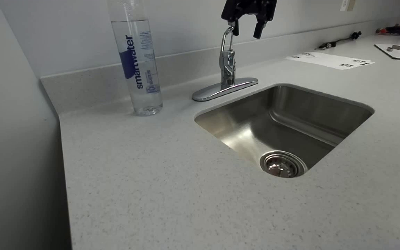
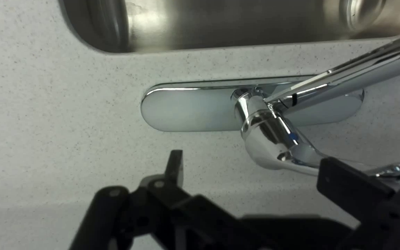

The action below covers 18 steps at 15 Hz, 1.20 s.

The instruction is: Push the faucet up and rotate the spout from left to the middle

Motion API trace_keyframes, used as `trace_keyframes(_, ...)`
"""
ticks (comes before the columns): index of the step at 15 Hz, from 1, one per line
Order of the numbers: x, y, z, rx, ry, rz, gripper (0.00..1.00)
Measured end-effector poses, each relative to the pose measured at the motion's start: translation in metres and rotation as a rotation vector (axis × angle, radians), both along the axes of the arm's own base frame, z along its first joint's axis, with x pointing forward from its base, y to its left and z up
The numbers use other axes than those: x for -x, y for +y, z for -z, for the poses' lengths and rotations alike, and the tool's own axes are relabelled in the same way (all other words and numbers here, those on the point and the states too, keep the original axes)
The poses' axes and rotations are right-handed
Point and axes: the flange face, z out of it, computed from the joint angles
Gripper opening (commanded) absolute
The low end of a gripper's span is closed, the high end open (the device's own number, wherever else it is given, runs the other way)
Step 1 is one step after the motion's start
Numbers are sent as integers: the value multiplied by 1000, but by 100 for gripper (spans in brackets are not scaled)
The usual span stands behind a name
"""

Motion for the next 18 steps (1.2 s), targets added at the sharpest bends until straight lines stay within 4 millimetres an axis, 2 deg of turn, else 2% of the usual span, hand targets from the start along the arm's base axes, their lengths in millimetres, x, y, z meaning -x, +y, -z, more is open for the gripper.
trace_keyframes(3,-7,-1,-6,-4,-21,14,100)
trace_keyframes(11,-22,-1,-38,-38,-94,48,100)
trace_keyframes(14,-22,-10,-52,-59,-113,64,100)
trace_keyframes(18,-17,-29,-82,-82,-150,71,100)
